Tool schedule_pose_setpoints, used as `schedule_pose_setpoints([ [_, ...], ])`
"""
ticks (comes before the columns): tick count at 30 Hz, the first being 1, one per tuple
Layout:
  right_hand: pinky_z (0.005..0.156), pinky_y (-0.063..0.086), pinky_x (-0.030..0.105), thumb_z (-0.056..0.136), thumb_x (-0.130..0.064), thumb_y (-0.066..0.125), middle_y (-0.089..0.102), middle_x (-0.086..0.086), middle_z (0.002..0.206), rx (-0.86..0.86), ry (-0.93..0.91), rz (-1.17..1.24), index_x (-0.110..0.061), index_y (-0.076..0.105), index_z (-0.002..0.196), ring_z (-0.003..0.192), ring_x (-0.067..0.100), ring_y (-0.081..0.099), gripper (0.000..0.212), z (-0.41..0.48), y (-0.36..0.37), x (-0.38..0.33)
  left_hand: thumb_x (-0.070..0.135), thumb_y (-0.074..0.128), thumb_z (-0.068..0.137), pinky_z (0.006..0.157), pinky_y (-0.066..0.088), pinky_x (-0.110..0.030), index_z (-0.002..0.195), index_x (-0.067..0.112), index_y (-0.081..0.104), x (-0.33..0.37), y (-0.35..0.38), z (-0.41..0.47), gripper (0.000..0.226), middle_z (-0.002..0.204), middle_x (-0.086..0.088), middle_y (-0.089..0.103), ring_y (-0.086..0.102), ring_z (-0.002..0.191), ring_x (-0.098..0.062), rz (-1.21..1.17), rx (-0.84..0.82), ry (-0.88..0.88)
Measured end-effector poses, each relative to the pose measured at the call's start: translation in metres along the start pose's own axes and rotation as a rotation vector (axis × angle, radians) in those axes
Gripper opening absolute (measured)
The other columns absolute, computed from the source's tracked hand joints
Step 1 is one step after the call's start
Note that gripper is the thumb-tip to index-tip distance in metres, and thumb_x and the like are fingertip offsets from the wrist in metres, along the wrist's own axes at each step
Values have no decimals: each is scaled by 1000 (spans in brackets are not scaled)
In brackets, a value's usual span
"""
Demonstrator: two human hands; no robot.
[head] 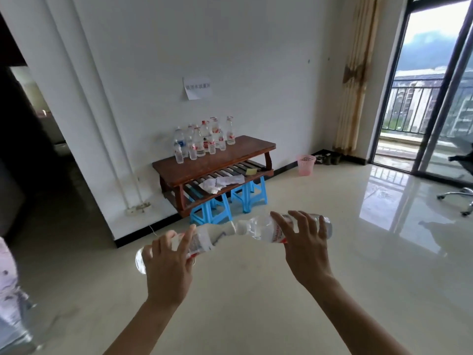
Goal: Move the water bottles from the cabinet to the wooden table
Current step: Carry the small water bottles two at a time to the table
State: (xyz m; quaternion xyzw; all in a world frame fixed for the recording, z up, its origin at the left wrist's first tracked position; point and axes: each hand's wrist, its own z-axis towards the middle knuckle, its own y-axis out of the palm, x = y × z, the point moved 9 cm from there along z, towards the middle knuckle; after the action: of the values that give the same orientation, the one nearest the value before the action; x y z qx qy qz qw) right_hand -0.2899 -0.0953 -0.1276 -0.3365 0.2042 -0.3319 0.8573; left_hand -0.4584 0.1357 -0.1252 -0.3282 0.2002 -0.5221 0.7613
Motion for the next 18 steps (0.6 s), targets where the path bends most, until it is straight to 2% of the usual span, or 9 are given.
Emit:
schedule_pose_setpoints([
  [6, 107, 32, 73, 66, 0, 88, 56, 15, 131, -61, -51, 40, -30, 52, 144, 124, 39, 52, 90, 120, 95, 12, 23, 91, 68, 83, 43, -53, 138, 22, 57, -49, 77, 87, 78, 113, -18, 57, 56, 103, -38, 29, 48, -90],
  [9, 106, 32, 75, 66, 0, 89, 57, 16, 131, -90, -102, 35, -28, 56, 142, 124, 40, 53, 87, 168, 153, 12, 22, 89, 71, 84, 44, -54, 139, 21, 58, -77, 125, 129, 74, 114, -18, 56, 56, 106, -39, 15, 65, -120],
  [15, 106, 33, 75, 65, 1, 89, 57, 16, 130, -132, -136, 10, -26, 55, 144, 123, 40, 53, 90, 279, 291, 5, 23, 88, 72, 85, 48, -57, 139, 18, 57, -151, 251, 222, 74, 115, -21, 59, 56, 107, -41, -7, 59, -153],
  [18, 106, 33, 73, 65, 2, 88, 57, 15, 129, -150, -91, 25, -26, 57, 142, 121, 39, 52, 88, 340, 349, 4, 25, 88, 72, 82, 48, -53, 136, 17, 58, -188, 305, 279, 71, 111, -19, 59, 56, 104, -39, -39, 71, -191],
])
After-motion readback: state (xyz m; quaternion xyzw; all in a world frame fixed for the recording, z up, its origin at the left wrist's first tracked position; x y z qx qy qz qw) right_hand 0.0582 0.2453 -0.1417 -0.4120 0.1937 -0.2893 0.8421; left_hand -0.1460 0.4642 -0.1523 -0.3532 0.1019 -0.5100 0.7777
